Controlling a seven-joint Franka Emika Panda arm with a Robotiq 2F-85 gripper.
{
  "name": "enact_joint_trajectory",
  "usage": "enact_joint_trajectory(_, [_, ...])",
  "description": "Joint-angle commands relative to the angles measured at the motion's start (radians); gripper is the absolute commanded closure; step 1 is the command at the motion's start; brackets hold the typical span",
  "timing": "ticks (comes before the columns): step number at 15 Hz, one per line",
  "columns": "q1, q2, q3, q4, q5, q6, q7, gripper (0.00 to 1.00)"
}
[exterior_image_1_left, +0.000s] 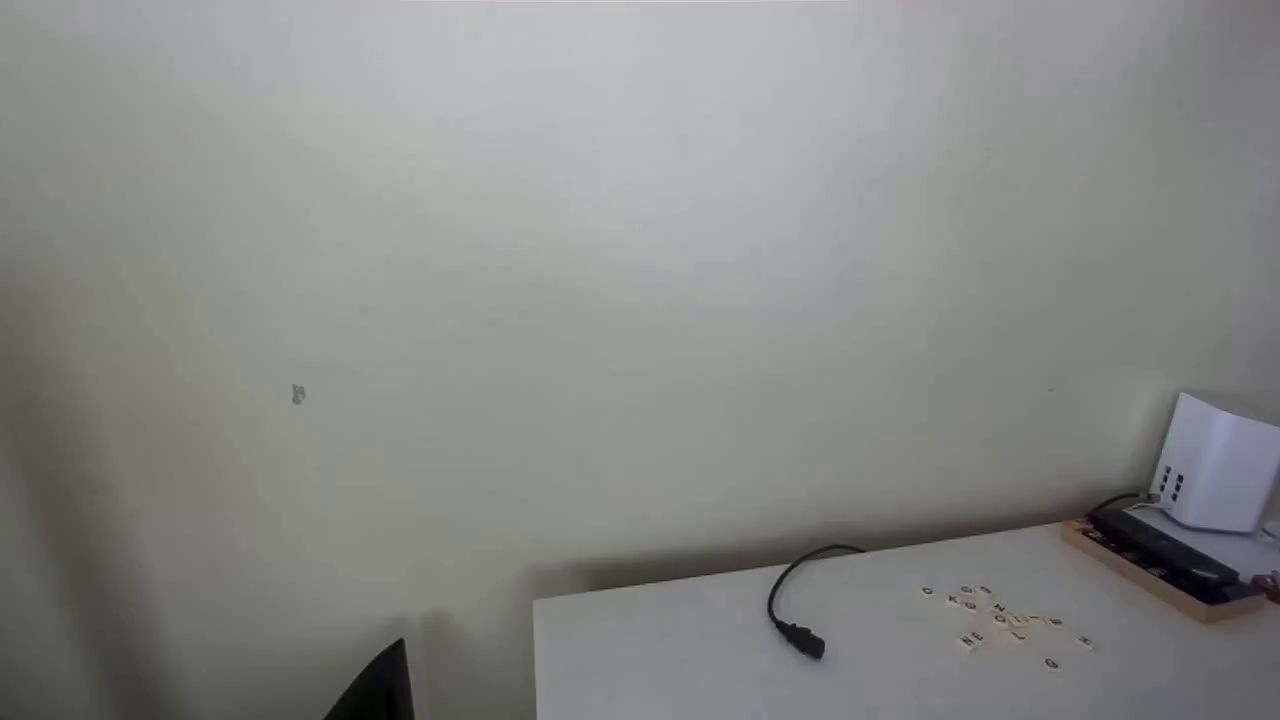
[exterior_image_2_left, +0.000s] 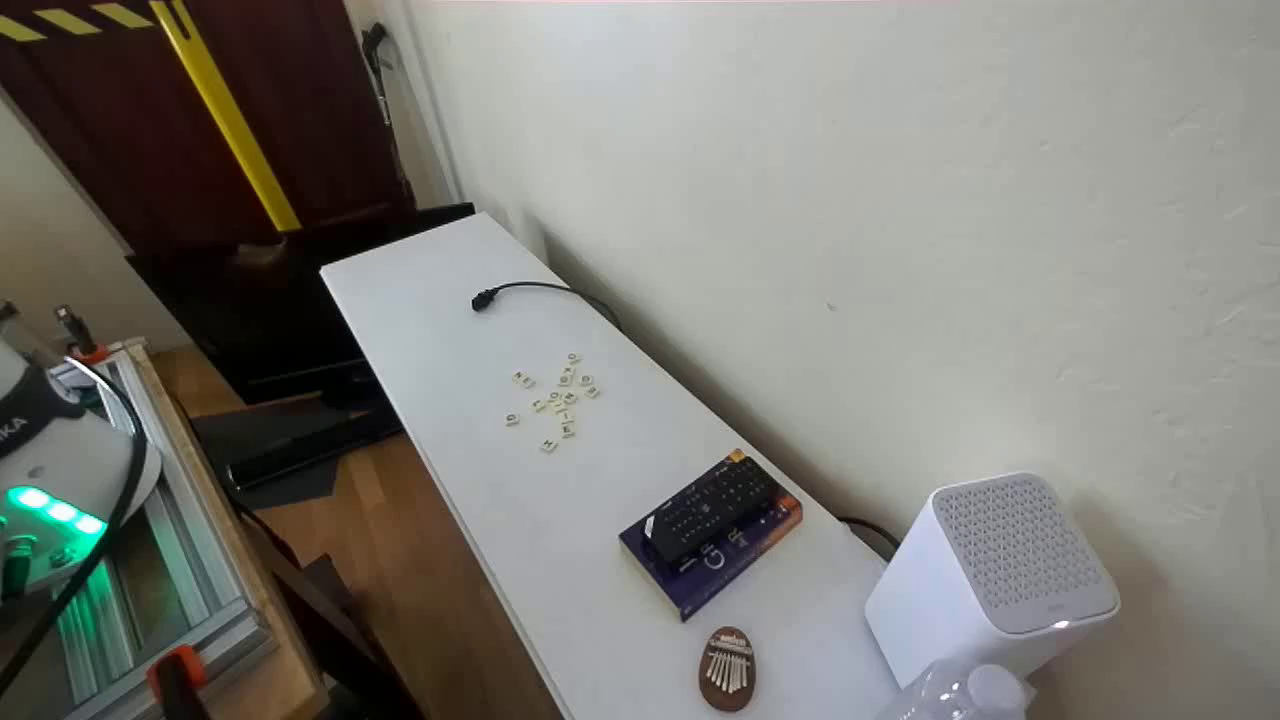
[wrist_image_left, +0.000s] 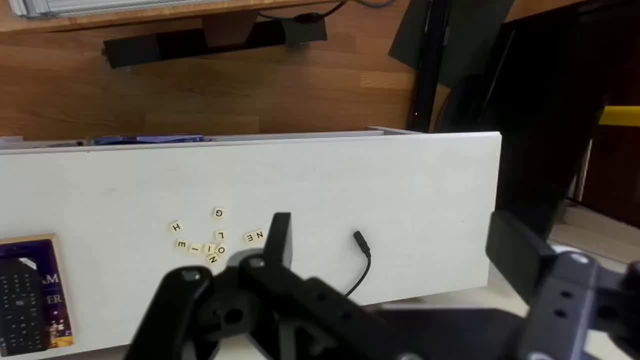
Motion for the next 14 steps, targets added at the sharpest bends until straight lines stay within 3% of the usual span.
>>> enact_joint_trajectory(1, [-0.026,0.004,0.018,0.003,0.012,-0.004,-0.016,0.00])
enact_joint_trajectory(7, [-0.026,0.004,0.018,0.003,0.012,-0.004,-0.016,0.00])
enact_joint_trajectory(10, [-0.074,0.015,0.035,-0.074,0.003,0.150,0.042,0.00])
enact_joint_trajectory(14, [-0.094,0.049,0.018,-0.199,0.016,0.408,0.016,0.00])
